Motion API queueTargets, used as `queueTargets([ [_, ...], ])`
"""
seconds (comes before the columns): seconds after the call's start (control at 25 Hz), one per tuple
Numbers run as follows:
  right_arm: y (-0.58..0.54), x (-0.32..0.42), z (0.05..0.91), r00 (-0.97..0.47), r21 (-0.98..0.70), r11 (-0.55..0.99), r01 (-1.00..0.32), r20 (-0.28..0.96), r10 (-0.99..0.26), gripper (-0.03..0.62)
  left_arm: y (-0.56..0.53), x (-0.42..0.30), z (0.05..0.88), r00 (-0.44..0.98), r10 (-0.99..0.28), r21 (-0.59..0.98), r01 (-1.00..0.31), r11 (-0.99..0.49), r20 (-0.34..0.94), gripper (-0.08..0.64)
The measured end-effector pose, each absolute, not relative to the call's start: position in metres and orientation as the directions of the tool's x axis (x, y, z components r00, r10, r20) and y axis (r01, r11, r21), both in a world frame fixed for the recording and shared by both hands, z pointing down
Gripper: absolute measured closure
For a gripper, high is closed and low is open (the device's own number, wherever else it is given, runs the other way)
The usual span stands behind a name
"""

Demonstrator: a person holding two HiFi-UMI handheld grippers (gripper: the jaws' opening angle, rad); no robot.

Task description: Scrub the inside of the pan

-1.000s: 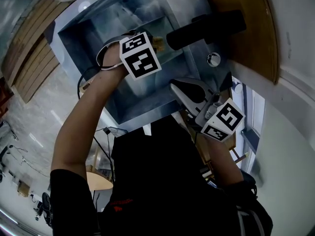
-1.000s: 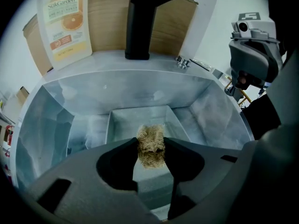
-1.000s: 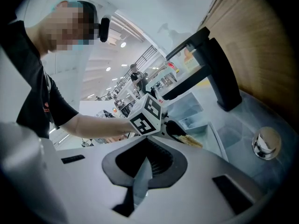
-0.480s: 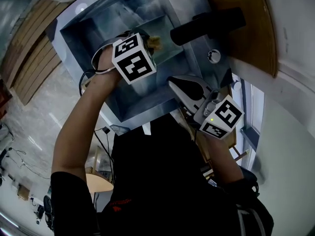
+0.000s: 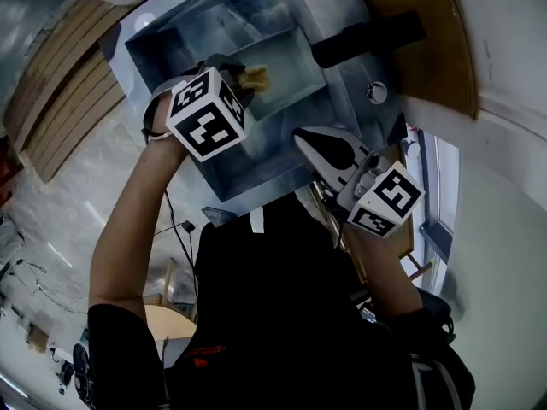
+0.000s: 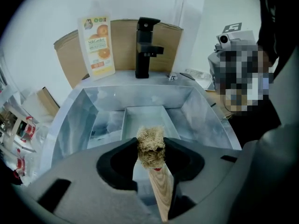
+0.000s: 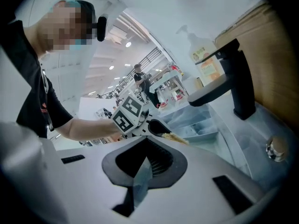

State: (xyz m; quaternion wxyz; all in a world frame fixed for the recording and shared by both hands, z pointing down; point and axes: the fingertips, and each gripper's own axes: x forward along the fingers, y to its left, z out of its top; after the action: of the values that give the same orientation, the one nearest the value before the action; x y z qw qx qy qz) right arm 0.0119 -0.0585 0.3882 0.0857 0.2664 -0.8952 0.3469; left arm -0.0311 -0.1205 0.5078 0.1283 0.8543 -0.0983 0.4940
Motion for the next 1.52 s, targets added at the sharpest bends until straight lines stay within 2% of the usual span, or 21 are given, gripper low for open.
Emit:
queueTargets([
  [0.56,-0.045,0.003,0.382,-0.834,-0.571,0.61,-0.549,0.332,-0.44,0.588,-0.09,-0.037,0.505,0.486,-0.009,0.128,-0.249,-0.96,0.874,0.387],
  [1.12,-0.045,0.022,0.393,-0.825,-0.593,0.579,-0.56,0.337,-0.453,0.588,-0.071,-0.016,0.547,0.372,0.084,0.149,-0.149,-0.978,0.925,0.387],
  [1.52,-0.05,0.033,0.395,-0.82,-0.597,0.569,-0.566,0.338,-0.461,0.587,-0.072,-0.007,0.559,0.344,0.107,0.166,-0.146,-0.975,0.933,0.387],
])
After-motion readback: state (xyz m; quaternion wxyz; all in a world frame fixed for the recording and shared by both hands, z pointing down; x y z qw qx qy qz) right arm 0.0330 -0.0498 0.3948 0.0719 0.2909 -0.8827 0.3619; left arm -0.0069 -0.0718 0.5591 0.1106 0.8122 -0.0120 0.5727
